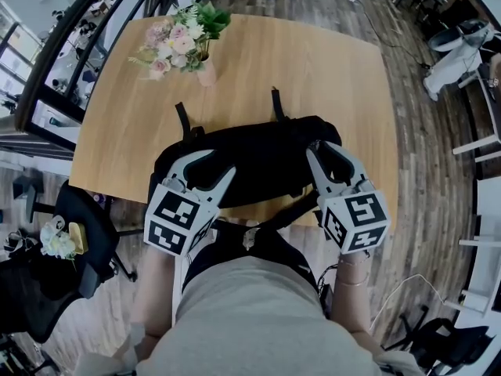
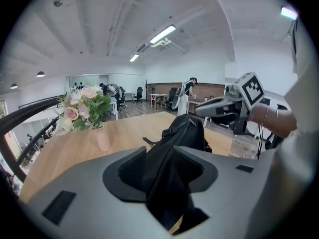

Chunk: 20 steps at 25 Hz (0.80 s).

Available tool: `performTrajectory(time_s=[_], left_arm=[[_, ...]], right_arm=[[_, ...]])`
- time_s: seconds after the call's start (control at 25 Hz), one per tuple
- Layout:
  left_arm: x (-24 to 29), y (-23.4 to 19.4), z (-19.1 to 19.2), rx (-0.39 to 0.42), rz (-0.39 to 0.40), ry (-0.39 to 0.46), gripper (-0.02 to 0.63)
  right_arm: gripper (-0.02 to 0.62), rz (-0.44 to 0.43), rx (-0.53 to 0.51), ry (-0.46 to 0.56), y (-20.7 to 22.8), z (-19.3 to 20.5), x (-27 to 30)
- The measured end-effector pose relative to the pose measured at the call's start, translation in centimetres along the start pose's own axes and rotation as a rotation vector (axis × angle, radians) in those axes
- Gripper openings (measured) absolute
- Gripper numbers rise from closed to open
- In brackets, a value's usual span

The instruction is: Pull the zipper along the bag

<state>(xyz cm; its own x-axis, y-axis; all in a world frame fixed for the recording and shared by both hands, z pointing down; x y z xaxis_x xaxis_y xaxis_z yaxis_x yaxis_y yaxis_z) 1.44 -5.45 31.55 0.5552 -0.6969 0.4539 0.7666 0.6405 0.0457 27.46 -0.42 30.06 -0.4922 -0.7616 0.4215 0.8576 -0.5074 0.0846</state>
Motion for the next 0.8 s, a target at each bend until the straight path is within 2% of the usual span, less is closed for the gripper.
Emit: performTrajectory(time_s=[0.16, 0.28, 0.36, 0.44, 0.56, 0.8], left_arm=[[-0.9, -1.4, -0.9, -0.181, -0.039, 0.099, 0.183], [-1.6, -2.1, -1.2, -0.261, -0.078, 0.143, 0.181], [-2.2, -2.2, -1.6, -0.270, -0.108, 0.179, 0.156], [-2.6, -2.0, -1.8, -0.248, -0.129, 0.207, 0.085], [-2.9, -1.5, -1.7, -0.225, -0.139, 0.223, 0.043], [-3.5, -1.2, -1.0, -0.205, -0.168, 0.224, 0.021]], right_arm=[[0.106, -0.114, 0.028, 0.113, -1.6, -0.6, 1.8], [0.084, -0.195, 0.030, 0.125, -3.8, -1.1, 3.3], [0.013, -0.218, 0.005, 0.136, -5.1, -1.6, 4.0], [0.008, -0.252, 0.001, 0.165, -5.8, -2.2, 4.7], [0.006, -0.304, -0.008, 0.200, -6.8, -2.8, 5.3], [0.006, -0.348, -0.046, 0.184, -8.3, -3.4, 6.4]])
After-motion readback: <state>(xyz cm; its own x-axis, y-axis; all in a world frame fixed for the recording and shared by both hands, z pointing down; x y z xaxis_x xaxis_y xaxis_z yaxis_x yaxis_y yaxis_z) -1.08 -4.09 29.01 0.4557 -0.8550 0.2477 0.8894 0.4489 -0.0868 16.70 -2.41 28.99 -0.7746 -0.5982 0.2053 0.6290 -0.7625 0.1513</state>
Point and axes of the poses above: the fingertips, and each gripper's own axes: x forward along the fingers, y to its right, z out of its underside, the point moved 10 cm from there along -x, backward along the fingers, and after that the axes turned 14 degrees about -z, right-handed, at the moved point
